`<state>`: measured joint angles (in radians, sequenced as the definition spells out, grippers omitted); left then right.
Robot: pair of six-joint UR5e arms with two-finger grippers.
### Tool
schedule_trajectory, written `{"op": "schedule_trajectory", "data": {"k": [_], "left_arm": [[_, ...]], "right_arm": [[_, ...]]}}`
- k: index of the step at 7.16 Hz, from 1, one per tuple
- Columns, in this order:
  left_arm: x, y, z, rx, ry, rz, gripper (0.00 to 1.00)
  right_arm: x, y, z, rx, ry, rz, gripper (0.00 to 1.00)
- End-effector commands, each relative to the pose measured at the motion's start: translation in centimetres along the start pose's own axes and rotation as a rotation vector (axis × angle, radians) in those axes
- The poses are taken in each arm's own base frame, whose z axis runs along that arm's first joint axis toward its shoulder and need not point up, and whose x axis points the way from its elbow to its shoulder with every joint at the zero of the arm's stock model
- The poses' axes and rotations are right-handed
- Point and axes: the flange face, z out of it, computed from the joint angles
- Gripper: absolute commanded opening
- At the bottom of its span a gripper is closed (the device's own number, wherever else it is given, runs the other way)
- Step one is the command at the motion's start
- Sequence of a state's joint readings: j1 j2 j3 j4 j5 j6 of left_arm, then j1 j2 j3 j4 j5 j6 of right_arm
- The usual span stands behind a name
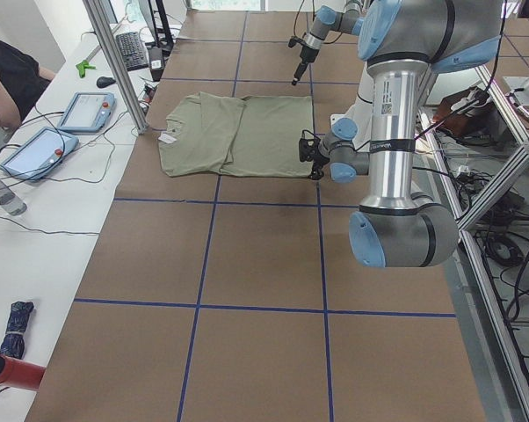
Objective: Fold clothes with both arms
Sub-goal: 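Move both grippers down to the shirt hem corners nearest the robot, then grasp the hem corners nearest the robot with both grippers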
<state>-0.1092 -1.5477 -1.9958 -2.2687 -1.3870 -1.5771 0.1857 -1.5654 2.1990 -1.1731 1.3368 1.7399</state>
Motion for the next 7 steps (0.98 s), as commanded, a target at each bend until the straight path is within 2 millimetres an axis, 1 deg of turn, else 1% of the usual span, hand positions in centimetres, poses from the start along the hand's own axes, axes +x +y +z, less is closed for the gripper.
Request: {"op": "schedule_trajectory", "data": {"k": [1, 2, 3, 4, 5, 6, 7], "left_arm": [[-0.32, 0.33, 0.50, -0.004, -0.010, 0.004, 0.78], [-0.18, 0.32, 0.44, -0.004, -0.007, 0.004, 0.70], [-0.15, 0.55, 0.46, -0.008, -0.007, 0.004, 0.55], [-0.02, 0.54, 0.40, -0.008, -0.004, 0.001, 0.34], [-0.01, 1.01, 0.49, -0.016, -0.005, 0.005, 0.17], [0.02, 1.07, 0.38, -0.018, -0.003, 0.007, 0.00], [0.31, 0.92, -0.04, -0.016, 0.006, 0.009, 0.00]], "right_arm": [[0.06, 0.07, 0.05, 0.000, 0.002, 0.000, 1.00], [0.06, 0.07, 0.05, 0.000, 0.002, -0.002, 1.00], [0.06, 0.07, 0.05, 0.000, 0.002, 0.000, 1.00], [0.06, 0.07, 0.05, 0.000, 0.002, 0.000, 1.00], [0.06, 0.05, 0.05, 0.001, 0.002, 0.000, 1.00], [0.10, 0.19, 0.14, 0.007, 0.003, -0.005, 1.00], [0.47, 0.43, 0.24, 0.005, 0.012, -0.005, 0.99]]}}
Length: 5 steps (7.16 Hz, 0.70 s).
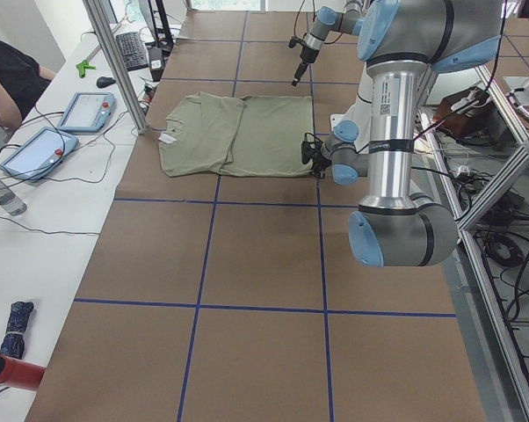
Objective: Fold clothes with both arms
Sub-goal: 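Grasp the hem corners nearest the robot with both grippers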
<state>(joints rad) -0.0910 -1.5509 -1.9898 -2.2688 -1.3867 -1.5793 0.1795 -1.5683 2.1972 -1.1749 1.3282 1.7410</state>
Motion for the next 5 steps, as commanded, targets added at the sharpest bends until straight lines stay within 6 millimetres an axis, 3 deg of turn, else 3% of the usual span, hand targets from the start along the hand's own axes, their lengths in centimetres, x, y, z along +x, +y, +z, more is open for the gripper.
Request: {"op": "schedule_trajectory", "data": {"k": [1, 2, 3, 5], "left_arm": [[0.5, -0.2, -0.8, 0.001, 0.016, 0.002, 0.00], [1.8, -0.6, -2.8, -0.003, 0.056, -0.007, 0.00], [2.5, -0.8, -3.5, -0.003, 0.078, -0.011, 0.00], [3.0, -0.8, -3.6, -0.008, 0.090, -0.013, 0.00]], "right_arm": [[0.9, 1.2, 0.8, -0.006, 0.055, 0.050, 0.91], [1.7, 3.3, 1.4, -0.007, 0.120, 0.117, 0.82], [2.5, 6.0, 1.7, 0.018, 0.132, 0.116, 0.82], [3.9, 9.1, 2.6, 0.040, 0.144, 0.105, 0.73]]}}
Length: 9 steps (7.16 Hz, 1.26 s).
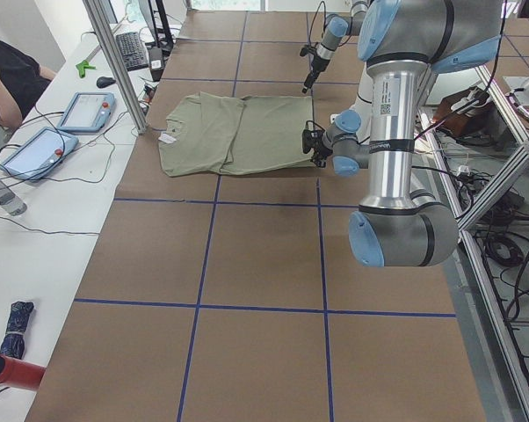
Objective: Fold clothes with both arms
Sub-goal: 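Grasp the hem corners nearest the robot with both grippers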
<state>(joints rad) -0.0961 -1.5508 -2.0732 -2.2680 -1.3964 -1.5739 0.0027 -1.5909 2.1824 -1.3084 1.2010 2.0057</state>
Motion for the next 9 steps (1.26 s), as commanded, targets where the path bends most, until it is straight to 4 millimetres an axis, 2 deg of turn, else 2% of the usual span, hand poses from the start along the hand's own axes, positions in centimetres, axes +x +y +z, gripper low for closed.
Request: {"op": "schedule_trajectory", "data": {"k": [1, 5, 7, 9], "left_arm": [[0.4, 0.0, -0.2, -0.002, 0.012, -0.004, 0.00], [0.3, -0.1, -0.4, -0.001, 0.012, -0.010, 0.00], [0.3, -0.1, -0.4, -0.001, 0.012, -0.010, 0.00], [0.4, -0.1, -0.4, -0.002, 0.014, -0.010, 0.00]], "right_arm": [[1.6, 1.8, 1.7, 0.030, 0.028, -0.017, 0.73], [1.8, 1.4, 2.9, 0.045, 0.044, -0.050, 0.71], [1.7, 0.5, 3.5, 0.066, 0.049, -0.040, 0.62], [1.7, 0.3, 3.7, 0.073, 0.050, -0.039, 0.54]]}}
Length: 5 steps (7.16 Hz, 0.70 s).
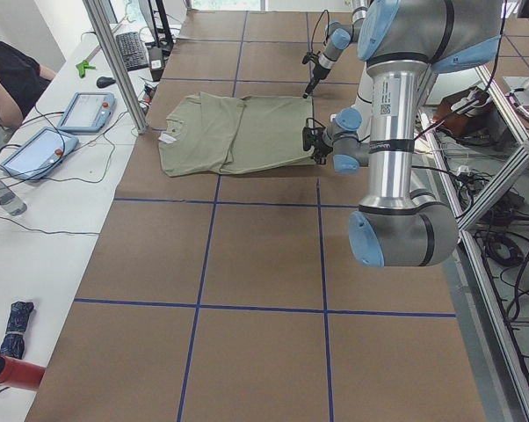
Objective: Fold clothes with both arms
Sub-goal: 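Grasp the hem corners nearest the robot with both grippers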
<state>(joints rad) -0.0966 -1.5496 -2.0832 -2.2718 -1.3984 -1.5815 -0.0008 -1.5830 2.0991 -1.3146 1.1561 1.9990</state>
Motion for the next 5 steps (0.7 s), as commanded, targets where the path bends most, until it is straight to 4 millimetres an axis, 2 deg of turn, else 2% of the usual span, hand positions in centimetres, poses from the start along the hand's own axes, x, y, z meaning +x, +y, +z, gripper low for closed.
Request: {"op": "schedule_trajectory", "data": {"k": [1, 5], "left_arm": [[0.06, 0.01, 0.00, -0.001, 0.001, 0.001, 0.00], [0.19, 0.00, -0.06, -0.001, 0.004, 0.001, 0.00]], "right_arm": [[-0.27, -0.03, 0.01, 0.003, -0.004, 0.004, 0.51], [-0.35, 0.46, -0.13, -0.006, -0.008, 0.002, 0.51]]}}
